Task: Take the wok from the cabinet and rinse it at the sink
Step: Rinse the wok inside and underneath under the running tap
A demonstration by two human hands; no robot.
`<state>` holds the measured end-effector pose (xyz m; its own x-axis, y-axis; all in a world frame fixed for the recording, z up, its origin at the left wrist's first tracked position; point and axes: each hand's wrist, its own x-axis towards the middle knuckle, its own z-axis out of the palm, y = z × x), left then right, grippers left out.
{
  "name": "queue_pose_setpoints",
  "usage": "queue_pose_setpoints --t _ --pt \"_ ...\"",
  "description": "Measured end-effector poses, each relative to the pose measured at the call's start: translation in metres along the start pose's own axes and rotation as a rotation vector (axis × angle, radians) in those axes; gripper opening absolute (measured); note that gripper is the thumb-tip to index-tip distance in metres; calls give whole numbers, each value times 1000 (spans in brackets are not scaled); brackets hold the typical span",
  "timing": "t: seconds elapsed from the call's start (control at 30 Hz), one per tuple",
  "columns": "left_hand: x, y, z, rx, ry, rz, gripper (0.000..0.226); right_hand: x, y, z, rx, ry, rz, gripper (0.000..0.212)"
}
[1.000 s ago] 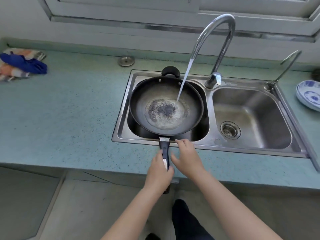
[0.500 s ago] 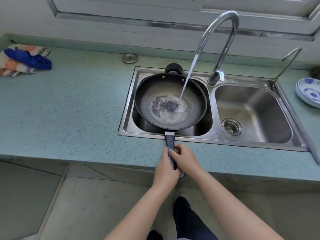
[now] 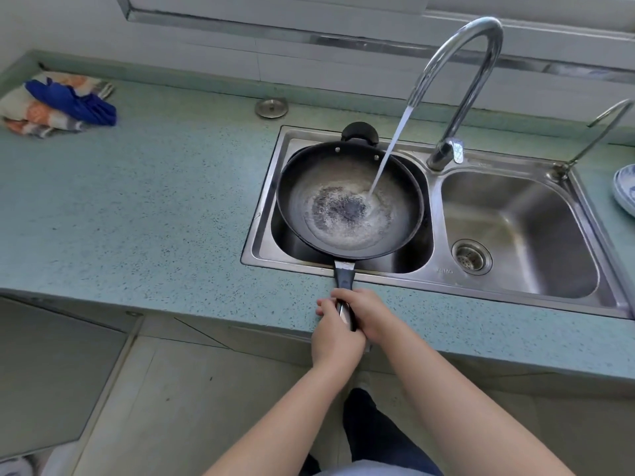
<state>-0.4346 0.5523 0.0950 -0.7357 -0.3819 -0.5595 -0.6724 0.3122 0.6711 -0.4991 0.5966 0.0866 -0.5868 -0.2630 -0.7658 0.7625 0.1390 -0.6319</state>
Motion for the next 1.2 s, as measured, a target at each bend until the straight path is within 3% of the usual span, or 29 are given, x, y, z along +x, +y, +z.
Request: queue_pose_setpoints --t 0.33,0.47,0.57,0.6,1.03,1.2 --pt "5 -1 1 -47 4 14 43 1 2 -3 -71 -1 -38 36" --pt "5 -7 0 -158 10 47 38 10 8 -3 -118 18 -60 51" --pt "4 -11 -5 -248 -36 29 35 0 5 -1 -196 39 -69 15" --pt "4 -12 -8 -273 -53 22 33 0 5 -2 -197 38 -72 15" --pt "-7 -15 -18 -387 -133 25 32 9 10 -13 18 -116 -37 12" --pt "-14 -2 -4 -283 -69 -9 48 3 6 -19 277 -190 81 32"
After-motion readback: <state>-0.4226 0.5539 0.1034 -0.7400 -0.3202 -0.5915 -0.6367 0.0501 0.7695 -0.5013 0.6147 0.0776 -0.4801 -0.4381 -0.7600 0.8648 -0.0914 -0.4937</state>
